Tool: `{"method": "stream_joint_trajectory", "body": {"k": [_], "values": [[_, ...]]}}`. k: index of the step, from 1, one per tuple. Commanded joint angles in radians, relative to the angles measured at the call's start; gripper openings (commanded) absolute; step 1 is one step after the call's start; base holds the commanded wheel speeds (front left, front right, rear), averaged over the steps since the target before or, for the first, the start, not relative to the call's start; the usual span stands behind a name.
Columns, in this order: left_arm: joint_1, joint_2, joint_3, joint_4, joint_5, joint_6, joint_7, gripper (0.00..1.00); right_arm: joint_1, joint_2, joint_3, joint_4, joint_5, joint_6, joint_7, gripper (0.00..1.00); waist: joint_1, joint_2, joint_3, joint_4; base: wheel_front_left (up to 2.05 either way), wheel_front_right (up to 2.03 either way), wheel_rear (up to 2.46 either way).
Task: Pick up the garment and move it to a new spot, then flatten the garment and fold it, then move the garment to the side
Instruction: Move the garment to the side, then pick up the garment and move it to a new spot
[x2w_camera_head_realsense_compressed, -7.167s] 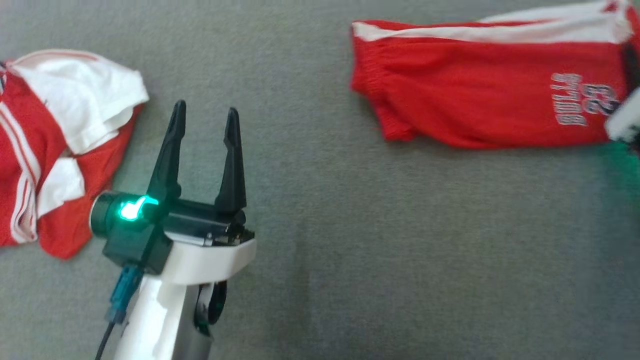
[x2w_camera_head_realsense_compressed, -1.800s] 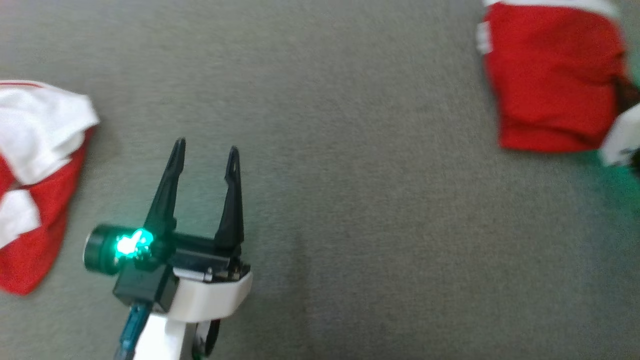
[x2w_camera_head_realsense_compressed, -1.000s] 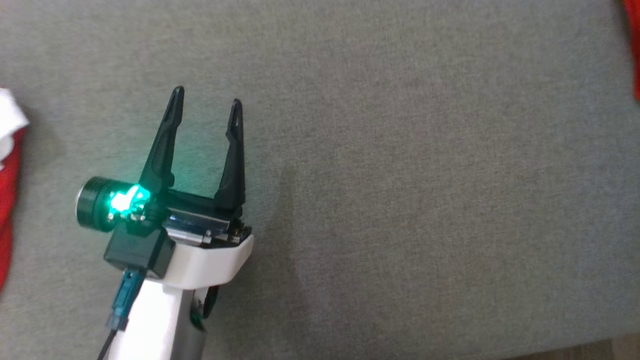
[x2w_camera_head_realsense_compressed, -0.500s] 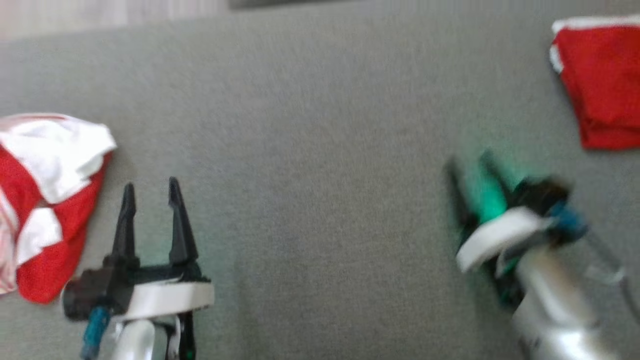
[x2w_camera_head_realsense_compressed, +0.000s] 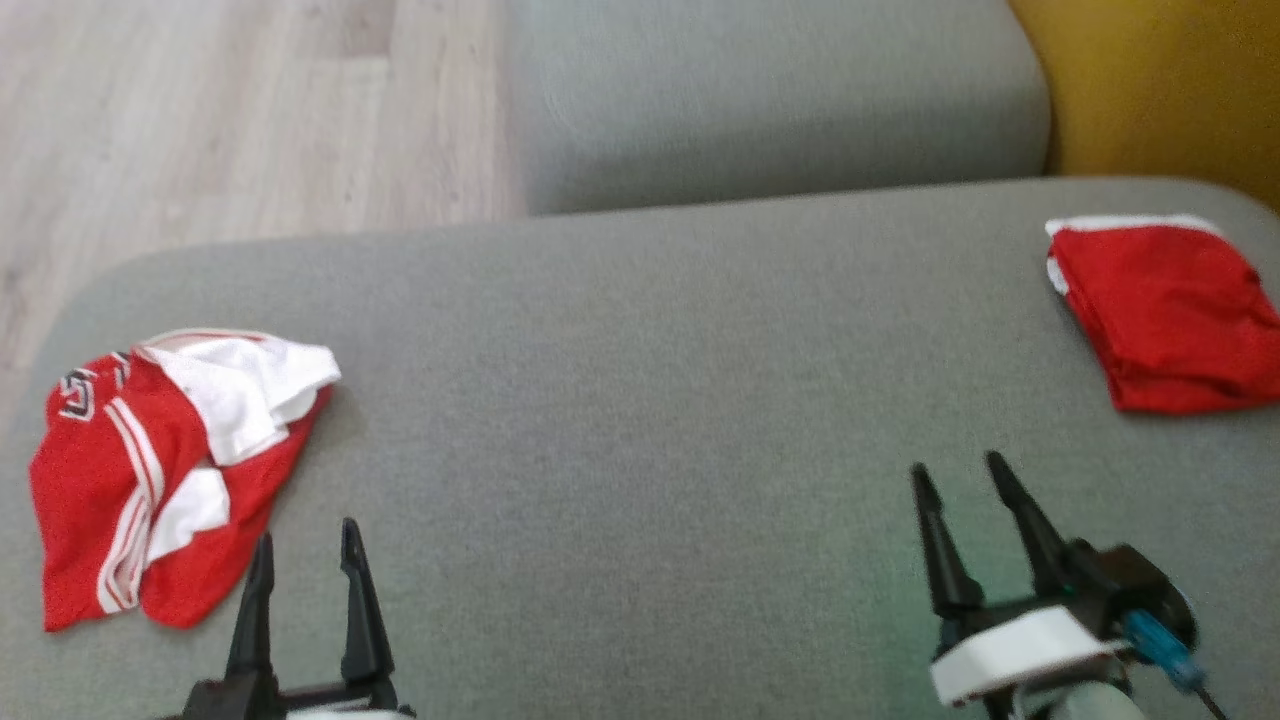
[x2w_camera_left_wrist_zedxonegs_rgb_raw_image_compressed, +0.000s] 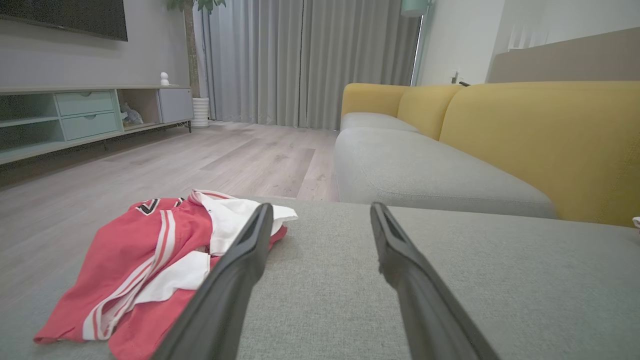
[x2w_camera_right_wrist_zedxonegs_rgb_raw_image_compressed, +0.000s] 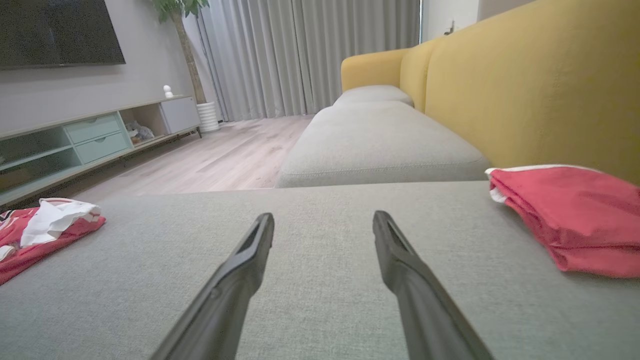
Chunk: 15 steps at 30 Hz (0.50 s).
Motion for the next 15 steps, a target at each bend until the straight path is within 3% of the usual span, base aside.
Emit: {"method": "stream_joint_trajectory", "body": {"k": [1,8,15], "values": [[-0.015,0.003,0.036,-0.044,0.004,-0.010,-0.005,1.00,-0.019,-0.002,0.006,-0.052,-0.010,-0.001,-0.012,1.00,0.0003,-0.0001,-0.027,0.010,0.00,0.00,0.00],[0.019,0.003,0.035,-0.049,0.064,-0.046,-0.005,1.00,0.028,-0.001,-0.013,-0.081,0.003,-0.001,-0.012,1.00,0.0003,-0.0001,-0.047,0.007,0.00,0.00,0.00],[0.027,0.003,0.023,-0.034,0.113,-0.050,-0.005,1.00,0.038,0.000,-0.008,-0.070,0.009,-0.001,-0.012,1.00,0.0003,-0.0001,-0.056,-0.001,0.00,0.00,0.00]]}}
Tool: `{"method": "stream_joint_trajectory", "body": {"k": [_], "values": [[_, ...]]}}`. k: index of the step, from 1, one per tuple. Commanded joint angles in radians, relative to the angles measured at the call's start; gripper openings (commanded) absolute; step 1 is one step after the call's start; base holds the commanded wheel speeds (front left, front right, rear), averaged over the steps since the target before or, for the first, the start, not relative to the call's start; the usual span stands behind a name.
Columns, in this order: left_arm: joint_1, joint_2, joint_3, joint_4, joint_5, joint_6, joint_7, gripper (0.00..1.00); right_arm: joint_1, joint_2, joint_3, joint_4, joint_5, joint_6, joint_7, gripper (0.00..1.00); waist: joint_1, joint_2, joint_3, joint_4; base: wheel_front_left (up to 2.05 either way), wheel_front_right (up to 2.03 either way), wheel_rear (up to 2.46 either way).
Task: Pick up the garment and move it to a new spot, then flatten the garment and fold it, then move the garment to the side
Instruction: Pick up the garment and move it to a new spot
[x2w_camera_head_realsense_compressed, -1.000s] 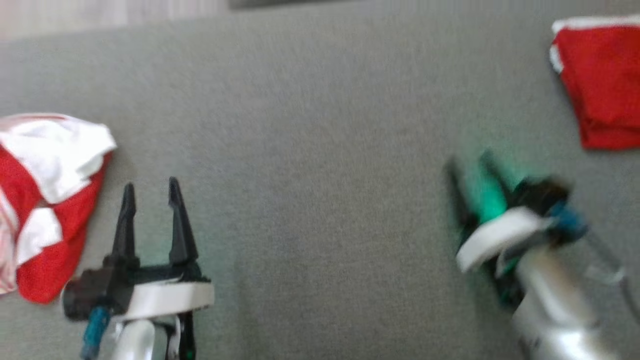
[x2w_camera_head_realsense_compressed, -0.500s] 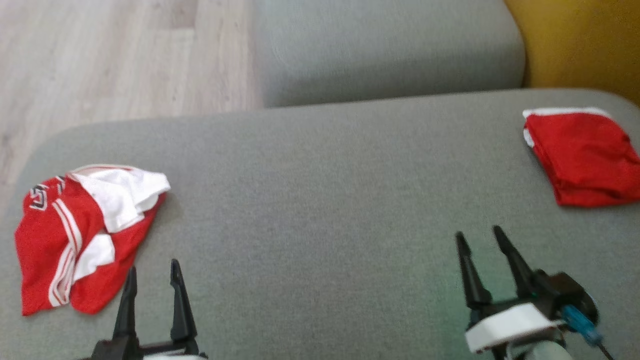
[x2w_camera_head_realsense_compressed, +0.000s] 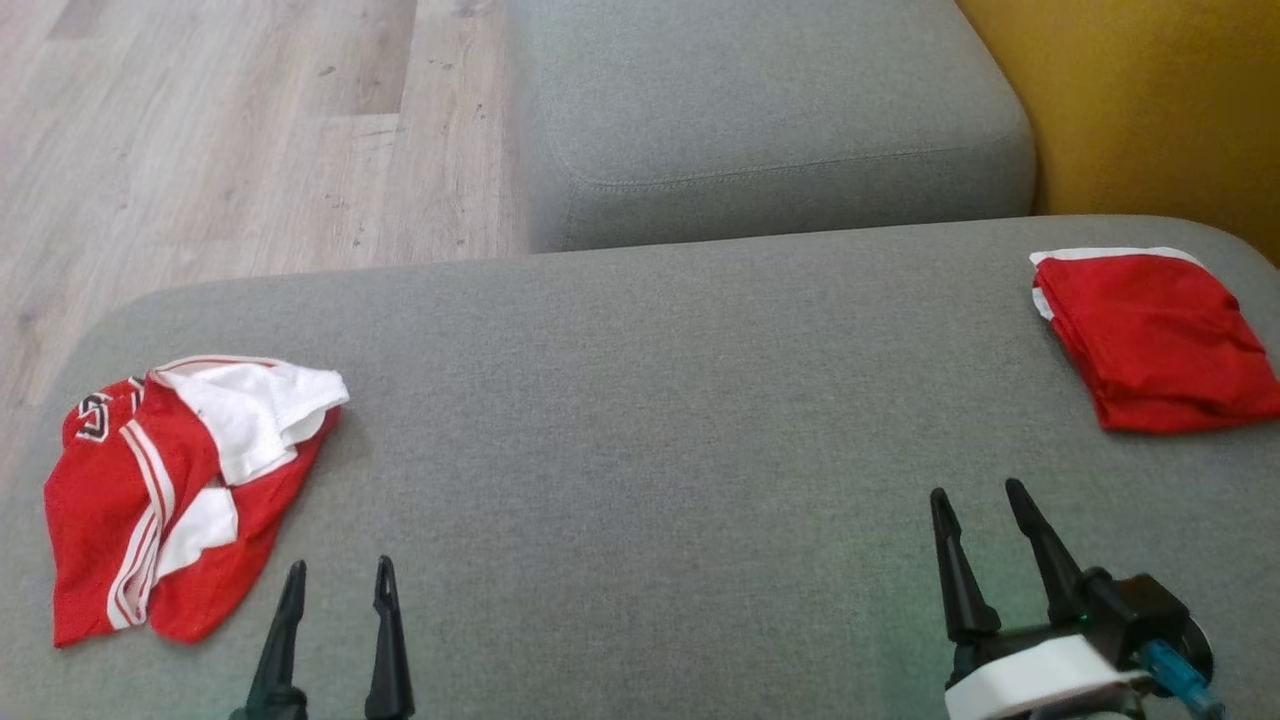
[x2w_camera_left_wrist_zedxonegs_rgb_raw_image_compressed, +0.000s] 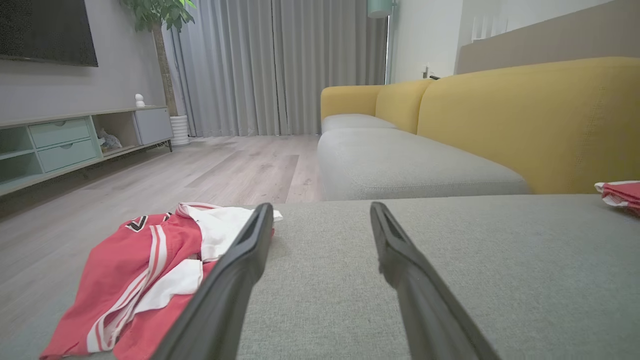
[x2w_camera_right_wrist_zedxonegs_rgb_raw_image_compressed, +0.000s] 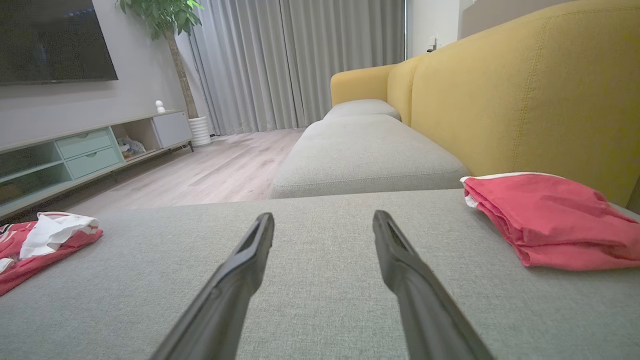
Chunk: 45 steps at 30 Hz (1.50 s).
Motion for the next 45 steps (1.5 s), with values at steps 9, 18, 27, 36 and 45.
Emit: {"method": "stream_joint_trajectory", "body": {"k": [9,18,27,36,45], "values": [[-0.033,0.001,0.024,-0.015,0.023,0.010,-0.005,1.00,-0.030,-0.003,0.025,-0.014,0.013,-0.001,-0.012,1.00,0.0000,-0.0001,0.000,-0.008,0.00,0.00,0.00],[-0.044,0.001,0.037,0.001,0.026,0.017,-0.005,1.00,-0.020,-0.003,0.003,-0.007,0.022,-0.001,-0.012,1.00,0.0000,-0.0001,0.002,0.040,0.00,0.00,0.00],[-0.054,0.002,0.069,-0.019,0.051,0.034,-0.005,1.00,-0.021,-0.003,-0.001,-0.003,0.048,-0.001,-0.012,1.00,0.0000,-0.0001,0.021,0.252,0.00,0.00,0.00],[-0.036,0.008,0.121,-0.085,0.054,0.054,-0.005,1.00,-0.040,-0.003,-0.015,-0.015,0.039,-0.001,-0.012,1.00,0.0000,-0.0001,0.055,0.434,0.00,0.00,0.00],[-0.083,0.015,0.210,-0.158,0.031,0.043,-0.005,1.00,-0.050,-0.003,-0.039,-0.003,-0.001,-0.001,-0.012,1.00,0.0000,-0.0001,0.107,0.478,0.00,0.00,0.00]]}}
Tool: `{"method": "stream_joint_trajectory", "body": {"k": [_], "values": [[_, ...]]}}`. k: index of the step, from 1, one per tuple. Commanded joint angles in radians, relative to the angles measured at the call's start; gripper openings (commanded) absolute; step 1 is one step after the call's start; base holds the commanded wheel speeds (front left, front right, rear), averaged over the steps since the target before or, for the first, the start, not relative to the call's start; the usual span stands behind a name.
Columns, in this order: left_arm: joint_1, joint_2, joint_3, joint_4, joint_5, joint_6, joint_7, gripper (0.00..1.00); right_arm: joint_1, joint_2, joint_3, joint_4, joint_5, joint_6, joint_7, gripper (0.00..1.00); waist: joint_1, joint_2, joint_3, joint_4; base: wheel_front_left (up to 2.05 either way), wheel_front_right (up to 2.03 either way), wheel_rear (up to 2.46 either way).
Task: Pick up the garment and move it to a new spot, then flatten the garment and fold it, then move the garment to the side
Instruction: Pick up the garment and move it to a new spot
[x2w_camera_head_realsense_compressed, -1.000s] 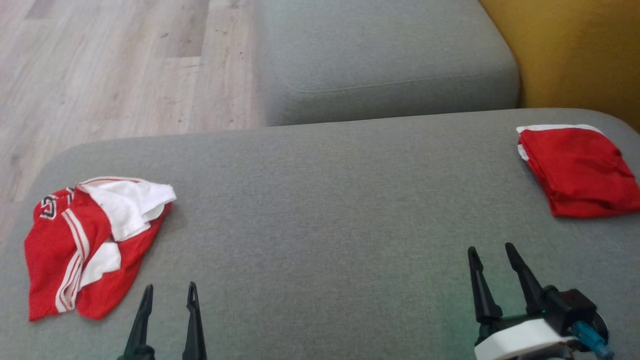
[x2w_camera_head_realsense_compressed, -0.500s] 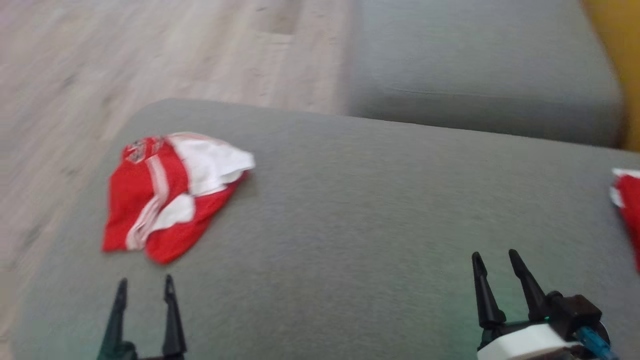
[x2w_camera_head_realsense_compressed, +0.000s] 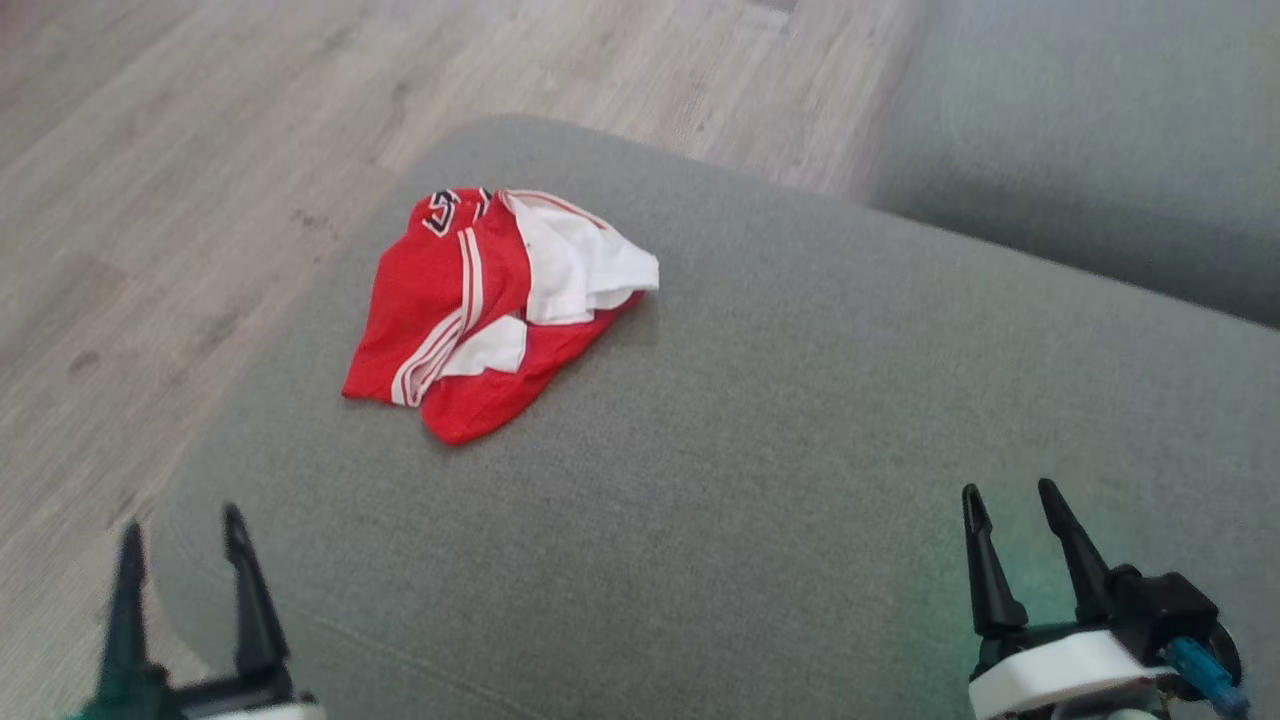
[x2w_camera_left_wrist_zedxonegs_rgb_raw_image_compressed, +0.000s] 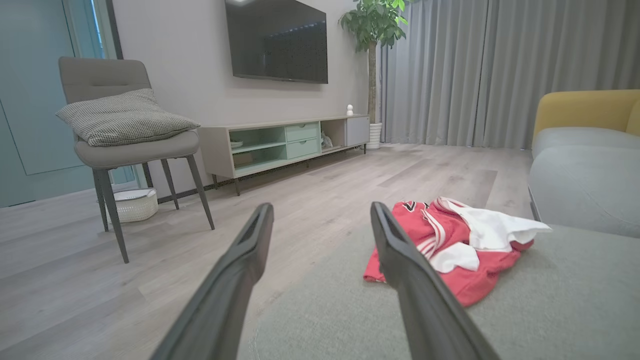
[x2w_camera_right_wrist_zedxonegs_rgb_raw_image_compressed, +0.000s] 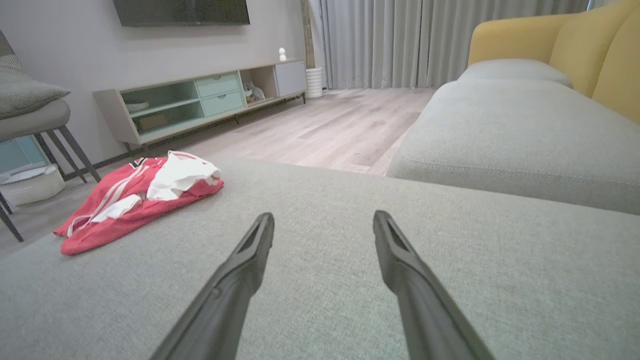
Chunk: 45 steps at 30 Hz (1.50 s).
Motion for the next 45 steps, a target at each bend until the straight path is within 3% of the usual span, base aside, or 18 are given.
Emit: {"method": "stream_joint_trajectory", "body": {"k": [1,7,12,14,18,22,29,30,31,33,39,45], "values": [[-0.082,0.012,0.041,-0.043,-0.006,-0.006,-0.005,1.00,-0.047,-0.007,0.017,-0.031,-0.016,-0.001,-0.012,1.00,0.0000,0.0000,0.034,-0.007,0.00,0.00,0.00],[-0.294,0.029,0.052,0.037,-0.032,-0.087,-0.005,1.00,-0.101,-0.032,-0.012,-0.053,-0.110,-0.001,-0.012,1.00,0.0000,0.0000,0.185,-0.030,0.00,0.00,0.00],[-0.585,0.083,0.000,0.326,-0.041,-0.173,0.003,1.00,-0.155,-0.102,-0.020,-0.074,-0.143,-0.001,-0.012,1.00,0.0000,0.0000,0.311,-0.048,0.00,0.00,0.00],[-0.718,0.108,-0.036,0.458,-0.054,-0.203,0.057,1.00,-0.181,-0.127,-0.027,-0.084,-0.151,-0.001,-0.012,1.00,0.0000,0.0000,0.361,-0.062,0.00,0.00,0.00],[-0.934,0.137,-0.067,0.687,-0.099,-0.223,0.213,1.00,-0.224,-0.168,-0.029,-0.102,-0.164,-0.001,-0.012,1.00,0.0000,0.0000,0.432,-0.096,0.00,0.00,0.00],[-1.045,0.163,-0.087,0.879,-0.159,-0.231,0.327,1.00,-0.244,-0.187,-0.017,-0.110,-0.171,-0.001,-0.012,1.00,0.0000,0.0000,0.467,-0.141,0.00,0.00,0.00],[-1.067,0.200,-0.166,1.060,-0.282,-0.232,0.321,1.00,-0.251,-0.198,-0.048,-0.132,-0.172,-0.001,-0.012,1.00,0.0000,0.0000,0.498,-0.204,0.00,0.00,0.00],[-1.067,0.211,-0.176,1.071,-0.287,-0.232,0.293,0.90,-0.250,-0.197,-0.052,-0.135,-0.173,-0.001,-0.012,1.00,0.0000,0.0000,0.500,-0.208,0.00,0.00,0.00],[-1.067,0.211,-0.176,1.071,-0.287,-0.232,0.293,0.90,-0.250,-0.197,-0.052,-0.135,-0.173,-0.001,-0.012,1.00,0.0000,0.0000,0.500,-0.208,0.00,0.00,0.00],[-1.073,0.230,-0.192,1.088,-0.287,-0.232,0.218,0.00,-0.247,-0.195,-0.055,-0.137,-0.173,-0.001,-0.012,1.00,0.0000,0.0000,0.497,-0.214,0.00,0.00,0.00],[-1.130,0.285,-0.244,1.096,-0.262,-0.232,0.040,0.00,-0.243,-0.171,-0.051,-0.125,-0.175,-0.001,-0.012,1.00,0.0000,0.0000,0.442,-0.237,0.00,0.00,0.00],[-1.188,0.329,-0.303,0.996,-0.241,-0.232,-0.001,0.00,-0.243,-0.124,-0.017,-0.104,-0.166,-0.001,-0.012,1.00,0.0000,0.0000,0.340,-0.297,0.00,0.00,0.00]]}}
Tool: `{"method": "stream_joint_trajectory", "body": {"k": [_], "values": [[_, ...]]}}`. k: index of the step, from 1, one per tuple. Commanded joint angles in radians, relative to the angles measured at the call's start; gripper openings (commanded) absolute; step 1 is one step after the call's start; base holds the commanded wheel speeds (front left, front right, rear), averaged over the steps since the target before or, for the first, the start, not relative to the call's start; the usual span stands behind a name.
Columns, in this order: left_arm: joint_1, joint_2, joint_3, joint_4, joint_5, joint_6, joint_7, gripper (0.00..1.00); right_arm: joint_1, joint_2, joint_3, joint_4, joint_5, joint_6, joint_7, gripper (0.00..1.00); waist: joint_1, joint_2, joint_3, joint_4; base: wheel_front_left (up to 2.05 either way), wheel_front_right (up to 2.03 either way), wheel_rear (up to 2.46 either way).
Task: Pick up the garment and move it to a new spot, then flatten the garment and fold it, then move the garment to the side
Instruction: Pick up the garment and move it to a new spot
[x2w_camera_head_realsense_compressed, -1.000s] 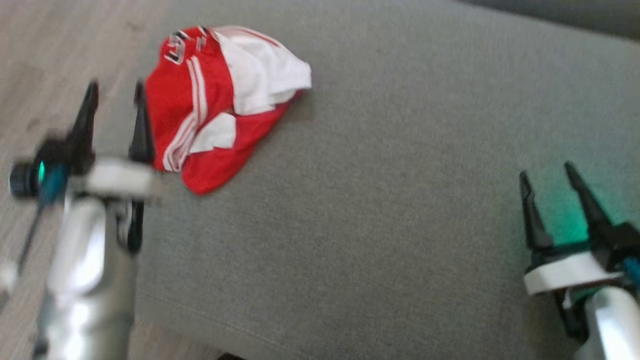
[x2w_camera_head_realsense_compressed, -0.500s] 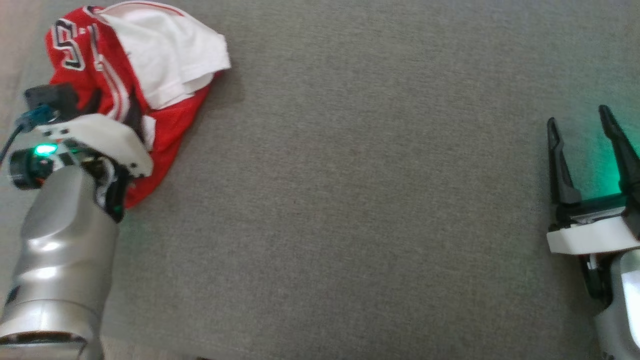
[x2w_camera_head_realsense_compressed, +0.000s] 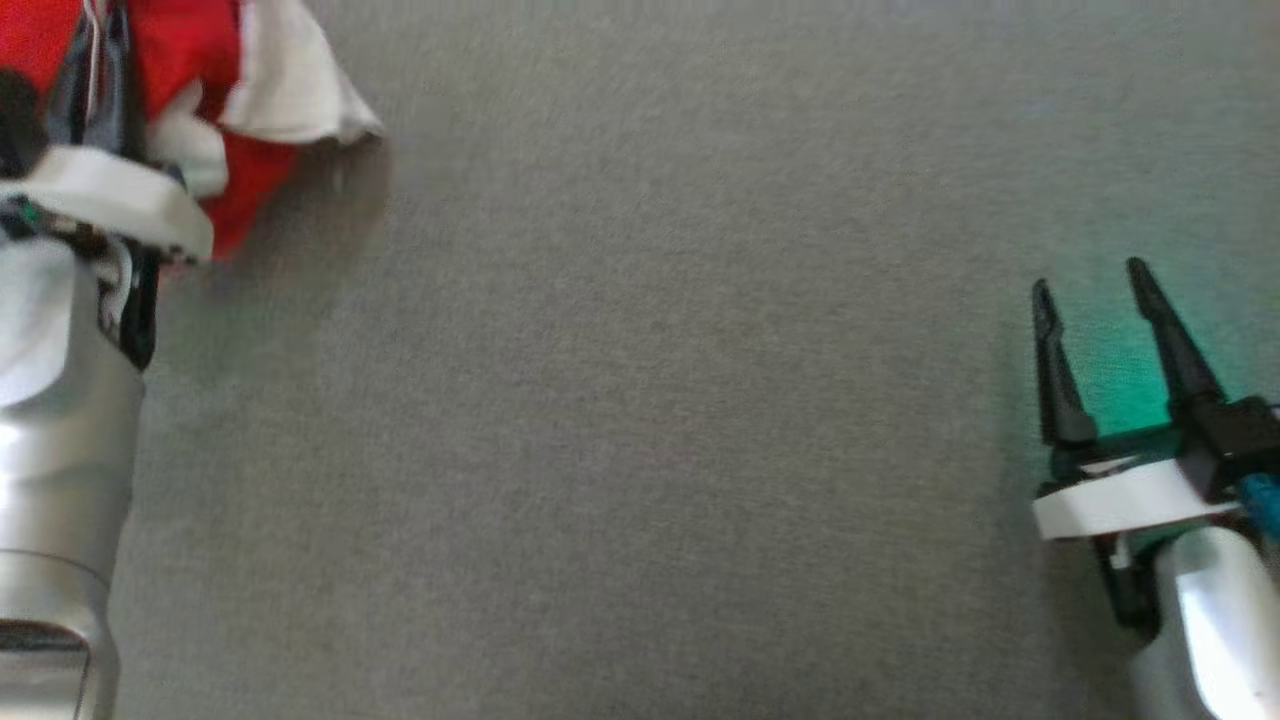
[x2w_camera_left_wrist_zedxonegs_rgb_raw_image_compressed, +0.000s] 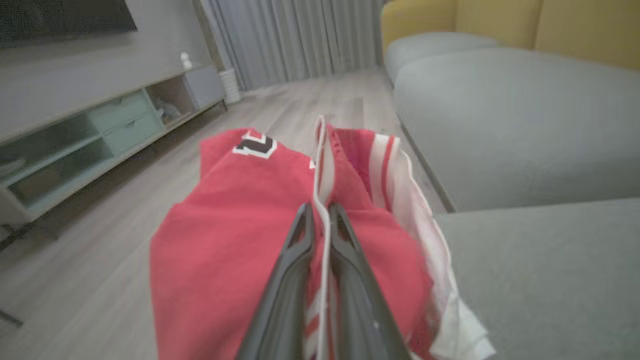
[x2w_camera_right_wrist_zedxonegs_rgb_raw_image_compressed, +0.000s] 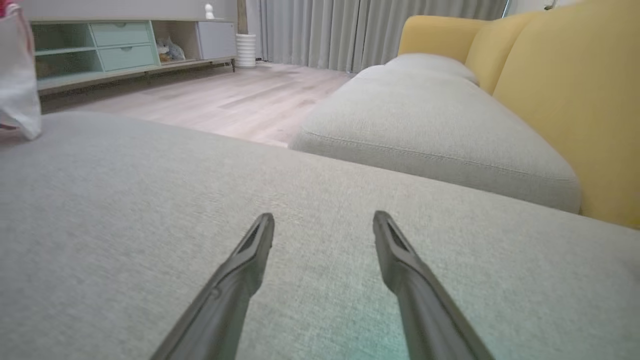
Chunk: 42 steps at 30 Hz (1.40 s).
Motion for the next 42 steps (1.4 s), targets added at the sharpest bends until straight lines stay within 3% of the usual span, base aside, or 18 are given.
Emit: {"method": "stream_joint_trajectory", "body": {"k": [1,11,17,25,29,30,34,36,42], "values": [[-0.031,0.063,0.004,-0.051,-0.006,0.002,-0.010,0.00,0.011,0.007,0.025,-0.023,0.003,-0.001,-0.002,1.00,0.0001,0.0000,-0.060,-0.052,0.00,0.00,0.00],[-0.033,0.174,-0.119,-0.377,-0.058,0.002,0.034,0.00,0.016,0.086,0.087,-0.051,0.016,-0.001,-0.002,1.00,0.0001,0.0000,-0.176,-0.285,0.00,0.00,0.00],[0.008,0.180,-0.142,-0.594,-0.138,0.003,0.138,0.00,-0.007,0.106,0.132,-0.070,0.025,-0.001,-0.002,1.00,0.0001,0.0000,-0.176,-0.426,0.00,0.00,0.00],[0.117,0.081,-0.206,-0.735,-0.148,0.060,0.160,0.00,-0.017,0.115,0.126,-0.101,0.069,-0.001,-0.002,1.00,0.0001,0.0000,-0.108,-0.500,0.00,0.00,0.00],[0.214,-0.006,-0.291,-0.671,-0.125,0.063,0.079,0.00,-0.014,0.115,0.134,-0.089,0.090,-0.001,-0.002,1.00,0.0001,0.0000,-0.069,-0.492,0.00,0.00,0.00],[0.214,-0.006,-0.291,-0.671,-0.125,0.063,0.079,0.00,-0.014,0.115,0.134,-0.089,0.090,-0.001,-0.002,1.00,0.0001,0.0000,-0.069,-0.492,0.00,0.00,0.00],[0.310,-0.061,-0.394,-0.508,-0.044,0.073,0.007,0.00,-0.019,0.115,0.135,-0.077,0.101,-0.001,-0.002,1.00,0.0001,0.0000,-0.043,-0.482,0.00,0.00,0.00],[0.344,-0.084,-0.423,-0.454,0.000,0.091,-0.009,1.00,-0.022,0.115,0.137,-0.073,0.102,-0.001,-0.002,1.00,0.0001,0.0000,-0.038,-0.475,0.00,0.00,0.00],[0.540,-0.179,-0.278,-0.687,0.045,0.188,-0.013,1.00,0.009,0.115,0.096,-0.057,0.092,-0.001,-0.002,1.00,0.0001,0.0000,-0.093,-0.403,0.00,0.00,0.00]]}}
